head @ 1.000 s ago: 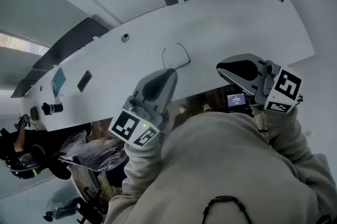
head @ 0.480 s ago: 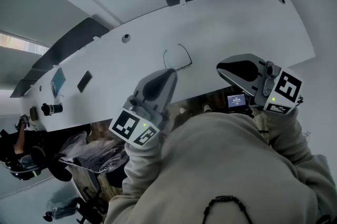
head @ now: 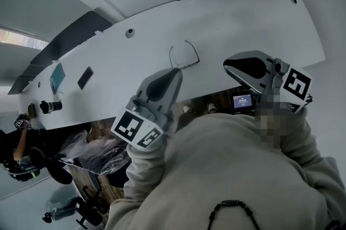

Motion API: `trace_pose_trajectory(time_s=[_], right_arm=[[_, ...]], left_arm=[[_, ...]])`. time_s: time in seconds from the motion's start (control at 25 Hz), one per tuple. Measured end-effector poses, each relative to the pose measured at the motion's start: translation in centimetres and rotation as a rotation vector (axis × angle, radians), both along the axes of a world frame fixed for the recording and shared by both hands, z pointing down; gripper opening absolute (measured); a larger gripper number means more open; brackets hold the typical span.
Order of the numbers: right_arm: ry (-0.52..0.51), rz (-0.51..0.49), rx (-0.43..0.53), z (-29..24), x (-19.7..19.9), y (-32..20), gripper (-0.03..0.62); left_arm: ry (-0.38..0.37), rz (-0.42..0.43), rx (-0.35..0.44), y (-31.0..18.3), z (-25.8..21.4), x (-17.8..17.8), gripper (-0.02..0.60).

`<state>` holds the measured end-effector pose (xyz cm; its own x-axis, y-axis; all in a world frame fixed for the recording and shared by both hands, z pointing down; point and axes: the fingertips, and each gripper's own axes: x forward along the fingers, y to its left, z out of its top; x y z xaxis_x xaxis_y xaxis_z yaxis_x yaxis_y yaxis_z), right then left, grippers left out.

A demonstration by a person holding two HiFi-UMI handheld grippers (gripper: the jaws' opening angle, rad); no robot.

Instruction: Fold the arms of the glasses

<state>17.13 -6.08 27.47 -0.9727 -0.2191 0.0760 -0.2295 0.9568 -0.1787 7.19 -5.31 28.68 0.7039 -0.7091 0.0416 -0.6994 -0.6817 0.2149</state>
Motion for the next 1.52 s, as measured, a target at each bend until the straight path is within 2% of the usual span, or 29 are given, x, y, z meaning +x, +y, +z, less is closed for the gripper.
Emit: trace_pose_trajectory(time_s=[0.48,0.6,0.8,1.16,1.36,1.52], right_arm=[[0.037,-0.094,-0.08,2.5,-4.0,-1.5,0.018],[0.047,-0.128,-0.09,2.9,-5.7,-1.5,0.018],[0.112,-0.171,-0.086,4.7,-8.2,-1.7,0.018],[0.242,-0.219,-0.1,9.4,-11.0,-3.1,0.018],[0.229,-0.244,-0.202,11.5,-13.1,-4.7,0.018],[0.277,-0.255,-0.213,13.3,-14.4,-5.9,0.018]], left_arm=[[0.005,-0.07,-0.087,0.8,2.4,-3.4,0.005],[0.011,-0.107,-0.099,1.0,2.9,-5.3,0.005],[0.073,-0.199,-0.123,1.1,4.1,-8.9,0.005],[0.105,-0.251,-0.189,2.5,6.6,-11.7,0.005],[0.123,-0.288,-0.213,3.1,7.8,-13.5,0.005],[0.141,-0.317,-0.232,3.7,8.9,-14.8,0.005]])
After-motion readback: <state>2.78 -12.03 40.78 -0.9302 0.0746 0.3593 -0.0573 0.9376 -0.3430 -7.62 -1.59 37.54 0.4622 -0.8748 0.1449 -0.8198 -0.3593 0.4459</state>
